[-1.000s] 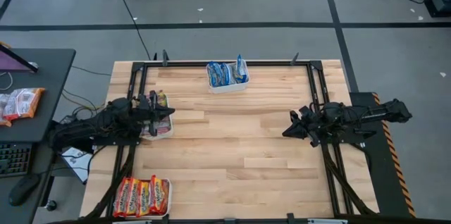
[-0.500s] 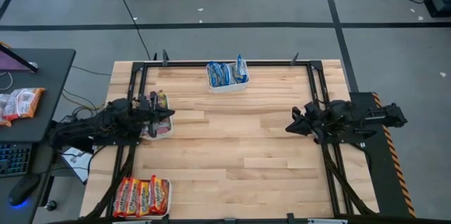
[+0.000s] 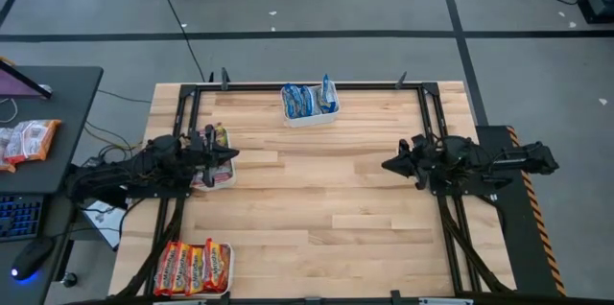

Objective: Sort Maruchan noodles
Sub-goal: Return to Home Position

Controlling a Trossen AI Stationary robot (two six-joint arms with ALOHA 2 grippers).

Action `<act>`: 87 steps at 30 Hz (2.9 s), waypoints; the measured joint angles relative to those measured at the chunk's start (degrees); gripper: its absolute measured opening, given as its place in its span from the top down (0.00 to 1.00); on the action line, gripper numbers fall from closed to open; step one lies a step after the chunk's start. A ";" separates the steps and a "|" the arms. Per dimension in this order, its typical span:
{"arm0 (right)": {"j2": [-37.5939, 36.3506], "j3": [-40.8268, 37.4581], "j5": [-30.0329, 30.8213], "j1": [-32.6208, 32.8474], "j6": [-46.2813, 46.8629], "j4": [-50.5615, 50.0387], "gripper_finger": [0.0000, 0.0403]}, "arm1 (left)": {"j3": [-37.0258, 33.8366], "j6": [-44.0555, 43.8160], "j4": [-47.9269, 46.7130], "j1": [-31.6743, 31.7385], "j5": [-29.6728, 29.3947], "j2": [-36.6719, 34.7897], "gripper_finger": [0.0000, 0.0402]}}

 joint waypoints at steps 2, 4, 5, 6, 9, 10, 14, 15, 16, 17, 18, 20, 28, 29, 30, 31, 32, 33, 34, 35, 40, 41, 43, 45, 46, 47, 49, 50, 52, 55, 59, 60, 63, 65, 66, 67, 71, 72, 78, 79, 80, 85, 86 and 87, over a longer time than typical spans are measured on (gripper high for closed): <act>0.14 -0.01 2.60 0.05 -1.14 -0.16 0.94 | 0.00 0.00 -0.19 0.00 -0.03 0.00 0.98; 0.52 0.00 5.68 0.02 -4.28 -0.18 0.94 | 0.00 0.00 -0.21 0.00 -0.03 -0.02 0.98; 0.59 0.00 7.00 0.02 -5.74 -0.17 0.94 | 0.00 0.00 -0.25 0.00 -0.03 -0.01 0.98; 0.58 -0.01 7.74 0.02 -6.81 -0.10 0.94 | 0.00 -0.01 -0.35 0.00 -0.05 0.02 0.98; 0.58 -0.01 8.56 0.02 -8.57 0.00 0.94 | 0.00 0.02 -0.47 0.00 -0.05 0.18 0.98; 0.58 0.00 8.55 0.02 -9.00 -0.01 0.94 | 0.00 0.01 -0.54 -0.03 -0.05 0.19 0.98; 1.01 -0.02 8.54 0.02 -20.98 -1.17 0.94 | 0.00 0.02 -0.56 -0.04 -0.06 0.20 0.98; 1.03 -0.02 8.54 0.02 -24.24 -1.13 0.94 | 0.00 0.00 -0.55 -0.04 -0.05 0.18 0.98; 1.15 -0.02 8.54 0.02 -27.06 -1.12 0.94 | 0.00 0.01 -0.50 -0.04 -0.05 0.20 0.98; 1.28 -0.02 8.54 0.02 -29.34 -1.18 0.94 | 0.00 0.04 -0.40 -0.04 -0.05 0.20 0.98; 1.31 -0.02 8.54 0.02 -31.33 -1.16 0.94 | -0.01 0.04 -0.32 -0.04 -0.03 0.20 0.98; 1.30 -0.02 8.52 0.02 -34.48 -1.16 0.94 | -0.02 0.01 -0.25 -0.04 -0.03 0.20 0.98; 1.30 -0.02 8.52 0.02 -35.60 -1.13 0.94 | -0.02 0.02 -0.21 -0.04 -0.01 0.17 0.98; 1.30 -0.02 8.54 0.02 -35.60 -1.12 0.94 | -0.02 0.02 -0.21 -0.04 -0.01 0.17 0.98; 1.30 -0.02 8.52 0.02 -35.58 -1.12 0.94 | -0.02 0.04 -0.21 -0.06 -0.02 -0.03 0.98; 1.30 -0.02 8.52 0.02 -35.59 -1.12 0.94 | -0.02 0.06 -0.17 -0.12 -0.01 -0.39 0.98; 1.30 -0.02 8.52 0.02 -35.58 -1.12 0.94 | -0.02 0.02 -0.13 -0.33 0.03 -0.44 0.98; 1.30 -0.02 8.52 0.02 -35.60 -1.12 0.94 | -0.02 0.02 -0.19 -0.76 -0.05 -0.37 0.98; 1.28 -0.02 8.52 0.02 -35.58 -1.12 0.94 | -0.04 0.04 -0.19 -1.38 -0.03 -0.41 0.98; 1.28 -0.02 8.52 0.02 -35.59 -1.10 0.94 | -0.04 0.48 -0.21 -2.16 0.01 -0.42 0.98; 1.28 -0.02 8.52 0.02 -35.58 -1.11 0.94 | -0.04 6.01 -0.48 -7.82 -1.82 -0.42 0.98; 1.28 -0.02 8.52 0.02 -35.58 -1.10 0.94 | -0.04 6.03 -0.68 -9.30 -3.41 -0.42 0.98; 1.28 -0.02 8.52 0.02 -35.58 -1.10 0.94 | -0.04 6.39 -0.98 -12.63 -6.72 -0.42 0.98; 1.28 -0.02 8.54 0.02 -35.58 -1.10 0.94 | -0.04 8.65 -1.07 -15.37 -9.25 -0.42 0.98; 1.28 -0.02 8.52 0.02 -35.58 -1.10 0.94 | -0.04 10.81 -1.08 -16.16 -10.13 -0.42 0.98; 1.28 -0.02 8.52 0.02 -35.57 -1.10 0.94 | -0.04 13.12 -0.91 -16.41 -10.62 -0.42 0.98; 1.28 -0.02 8.52 0.02 -35.58 -1.08 0.94 | -0.04 16.01 -0.50 -16.31 -10.65 -0.41 0.98; 1.28 -0.02 8.52 0.02 -35.58 -1.10 0.94 | -0.04 16.48 -0.10 -16.31 -10.68 -0.25 0.98; 1.28 -0.02 8.52 0.02 -35.57 -1.07 0.94 | -0.04 16.48 0.49 -16.31 -10.70 -0.02 0.98; 1.28 -0.02 8.52 0.02 -35.56 -1.07 0.94 | -0.04 16.48 0.75 -16.28 -10.68 -0.04 0.98; 1.28 -0.02 8.52 0.02 -35.56 -1.07 0.94 | -0.04 16.48 0.90 -16.28 -10.63 -0.04 0.98; 1.28 -0.02 8.52 0.02 -35.56 -1.07 0.94 | -0.04 16.48 0.97 -16.28 -10.63 -0.04 0.98; 1.28 -0.02 8.52 0.02 -35.56 -1.07 0.94 | -0.04 16.48 1.02 -16.28 -10.53 -0.04 0.98; 1.28 -0.02 8.52 0.02 -35.56 -1.07 0.94 | -0.04 16.48 1.06 -16.28 -10.52 -0.04 0.98; 1.28 -0.02 8.52 0.02 -35.56 -1.07 0.94 | -0.04 16.48 1.06 -16.28 -10.52 -0.04 0.98; 1.28 -0.02 8.52 0.02 -35.56 -1.07 0.94 | -0.04 16.48 1.06 -16.28 -10.52 -0.04 0.98; 1.28 -0.02 8.52 0.02 -35.56 -1.07 0.94 | -0.04 16.48 1.08 -16.28 -10.51 -0.04 0.98; 1.28 -0.02 8.52 0.02 -35.56 -1.07 0.94 | -0.04 16.48 1.08 -16.28 -10.50 -0.04 0.98; 1.28 -0.02 8.52 0.02 -35.54 -1.07 0.94 | -0.04 16.47 1.10 -16.28 -10.50 -0.04 0.98; 1.28 -0.02 8.52 0.02 -35.54 -1.07 0.94 | -0.04 16.47 1.10 -16.28 -10.50 -0.04 0.98; 1.28 -0.02 8.52 0.02 -35.55 -1.07 0.94 | -0.04 16.46 1.10 -16.28 -10.49 -0.04 0.98; 1.28 -0.02 8.52 0.02 -35.55 -1.07 0.94 | -0.04 16.46 1.10 -16.28 -10.48 -0.04 0.98; 1.28 -0.02 8.52 0.02 -35.55 -1.07 0.94 | -0.04 16.46 1.10 -16.28 -10.48 -0.04 0.98; 1.28 -0.02 8.52 0.02 -35.56 -1.07 0.94 | -0.04 16.46 1.12 -16.28 -10.48 -0.04 0.98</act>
